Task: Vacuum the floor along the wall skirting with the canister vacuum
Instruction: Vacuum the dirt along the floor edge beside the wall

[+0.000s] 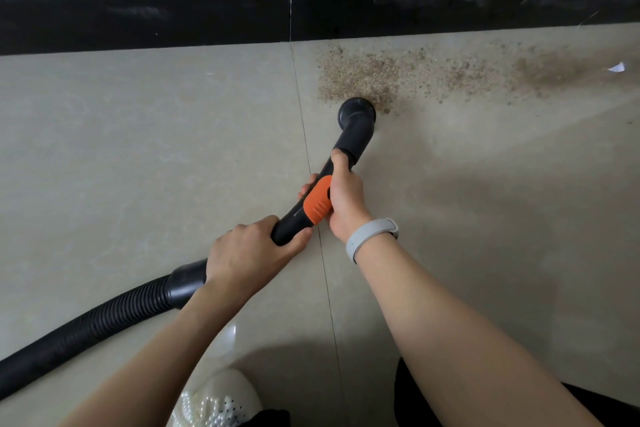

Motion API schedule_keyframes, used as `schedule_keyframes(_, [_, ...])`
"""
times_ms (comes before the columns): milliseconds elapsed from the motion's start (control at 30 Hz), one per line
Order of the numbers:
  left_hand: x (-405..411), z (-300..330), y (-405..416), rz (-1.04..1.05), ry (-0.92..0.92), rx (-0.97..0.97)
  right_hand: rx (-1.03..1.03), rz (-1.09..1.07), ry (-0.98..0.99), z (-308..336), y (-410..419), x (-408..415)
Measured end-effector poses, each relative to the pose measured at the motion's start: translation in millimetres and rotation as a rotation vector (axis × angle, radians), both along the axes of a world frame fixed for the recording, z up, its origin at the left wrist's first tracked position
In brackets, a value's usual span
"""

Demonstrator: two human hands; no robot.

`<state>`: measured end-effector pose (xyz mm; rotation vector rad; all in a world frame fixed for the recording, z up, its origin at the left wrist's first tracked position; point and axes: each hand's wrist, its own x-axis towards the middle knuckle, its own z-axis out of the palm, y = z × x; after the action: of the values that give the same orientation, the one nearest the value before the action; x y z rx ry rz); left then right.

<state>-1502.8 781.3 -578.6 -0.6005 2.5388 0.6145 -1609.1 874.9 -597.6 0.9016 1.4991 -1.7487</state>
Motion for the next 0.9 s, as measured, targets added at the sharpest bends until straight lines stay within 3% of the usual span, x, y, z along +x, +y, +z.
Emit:
schedule_keyframes(400, [-53,-6,25,-0.175,0.017,0.020,0.002,-0.173,0.025,0,40,-37])
schedule_keyframes(900, [-7,0,-34,0.180,0.033,0.018,-0.051,0.067,-0.007,5,-49,-17])
